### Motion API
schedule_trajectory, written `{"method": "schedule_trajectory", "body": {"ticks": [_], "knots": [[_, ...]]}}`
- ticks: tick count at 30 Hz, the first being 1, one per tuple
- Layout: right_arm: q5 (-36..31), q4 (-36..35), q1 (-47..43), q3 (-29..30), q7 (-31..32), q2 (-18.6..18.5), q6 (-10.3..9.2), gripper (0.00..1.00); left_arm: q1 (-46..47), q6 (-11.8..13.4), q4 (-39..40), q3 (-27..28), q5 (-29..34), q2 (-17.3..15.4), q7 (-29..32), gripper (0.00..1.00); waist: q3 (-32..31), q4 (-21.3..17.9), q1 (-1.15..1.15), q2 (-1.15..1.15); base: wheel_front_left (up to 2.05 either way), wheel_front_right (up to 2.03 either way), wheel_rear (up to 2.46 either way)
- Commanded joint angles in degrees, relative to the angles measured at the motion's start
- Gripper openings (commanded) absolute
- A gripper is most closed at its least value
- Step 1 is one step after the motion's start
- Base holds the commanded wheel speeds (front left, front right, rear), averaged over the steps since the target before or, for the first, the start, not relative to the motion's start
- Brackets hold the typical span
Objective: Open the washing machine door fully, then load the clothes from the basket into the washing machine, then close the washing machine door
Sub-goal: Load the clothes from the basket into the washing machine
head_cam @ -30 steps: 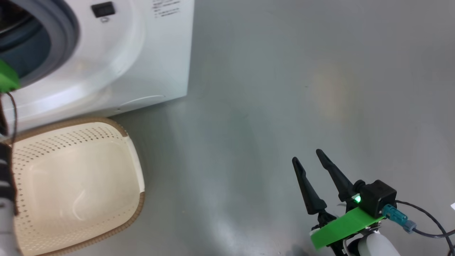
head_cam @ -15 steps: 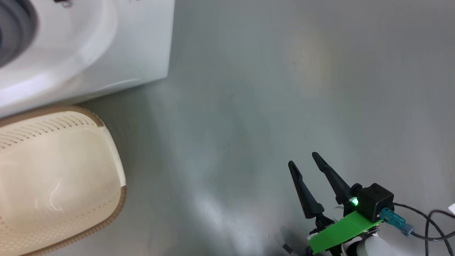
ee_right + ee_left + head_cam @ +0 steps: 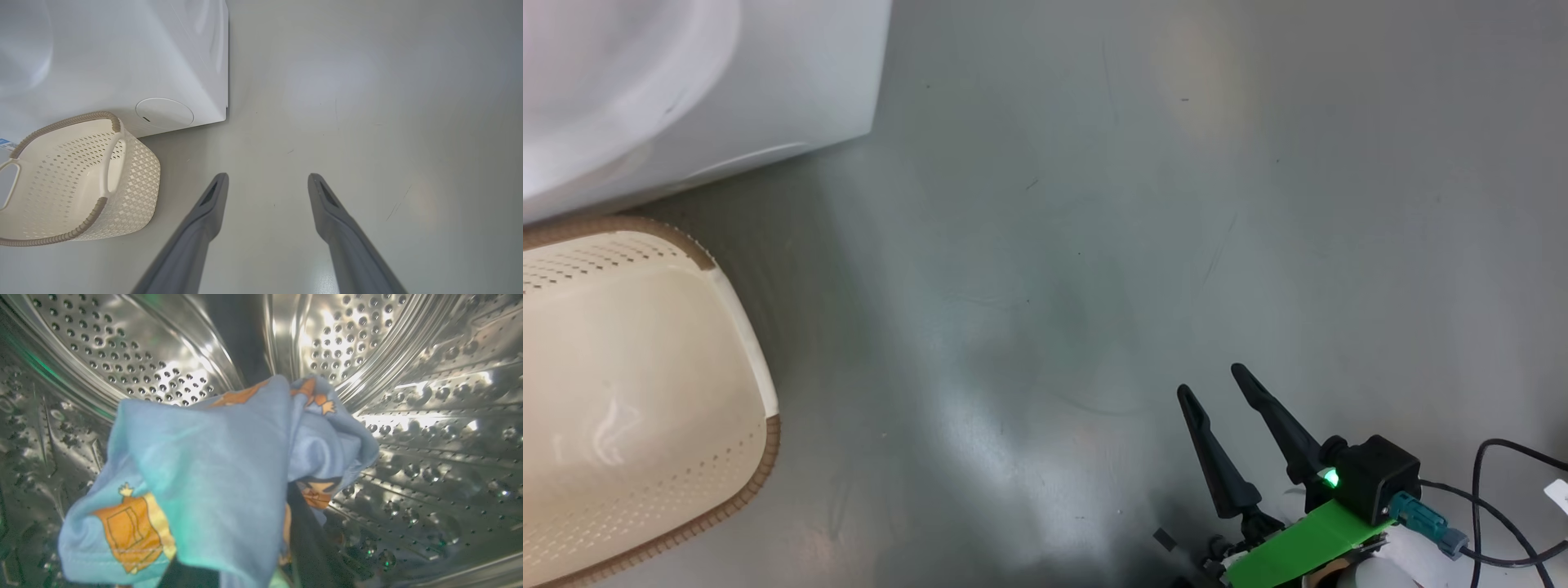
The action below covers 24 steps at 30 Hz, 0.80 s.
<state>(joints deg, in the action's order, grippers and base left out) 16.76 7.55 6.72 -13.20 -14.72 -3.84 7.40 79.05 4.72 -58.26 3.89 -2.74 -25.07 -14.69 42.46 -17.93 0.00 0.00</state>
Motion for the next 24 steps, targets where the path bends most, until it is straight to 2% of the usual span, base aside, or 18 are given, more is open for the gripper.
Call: {"method": "schedule_trajectory", "body": {"ticks": [1, 4, 12, 18, 24], "knots": [[0.1, -0.8, -2.4, -1.1, -0.3, -0.3, 0.09, 1.0, 0.8, 0.3, 0.1, -0.1, 0.5, -2.8, -0.1, 1.0, -0.2, 0.3, 0.0, 0.0, 0.0, 0.0, 0.0], [0.0, -0.7, -2.1, -0.8, -0.3, -0.3, 0.09, 1.0, 1.5, 1.8, -3.3, -0.5, 0.6, -1.8, 1.7, 1.0, -0.9, 1.0, 0.0, 0.0, 0.0, 0.0, 0.0], [-0.2, -0.7, -1.4, -0.1, -0.3, -1.1, 0.09, 1.0, 1.8, 6.0, -6.4, -1.6, 0.7, 1.8, 0.9, 1.0, -3.7, 3.3, 0.0, 0.0, 0.0, 0.0, 0.0], [-0.2, -0.2, -1.4, 0.4, -0.3, -1.1, 0.09, 1.0, -1.2, 7.9, -7.2, -0.1, -1.4, 3.7, 0.1, 1.0, -6.5, 4.6, 0.0, 0.0, 0.0, 0.0, 0.0], [0.3, 0.7, -1.6, -0.1, -0.3, -0.8, 0.09, 1.0, -7.3, 8.2, -6.2, 0.3, -2.8, 6.5, -0.2, 1.0, -11.0, 5.9, 0.0, 0.0, 0.0, 0.0, 0.0]]}}
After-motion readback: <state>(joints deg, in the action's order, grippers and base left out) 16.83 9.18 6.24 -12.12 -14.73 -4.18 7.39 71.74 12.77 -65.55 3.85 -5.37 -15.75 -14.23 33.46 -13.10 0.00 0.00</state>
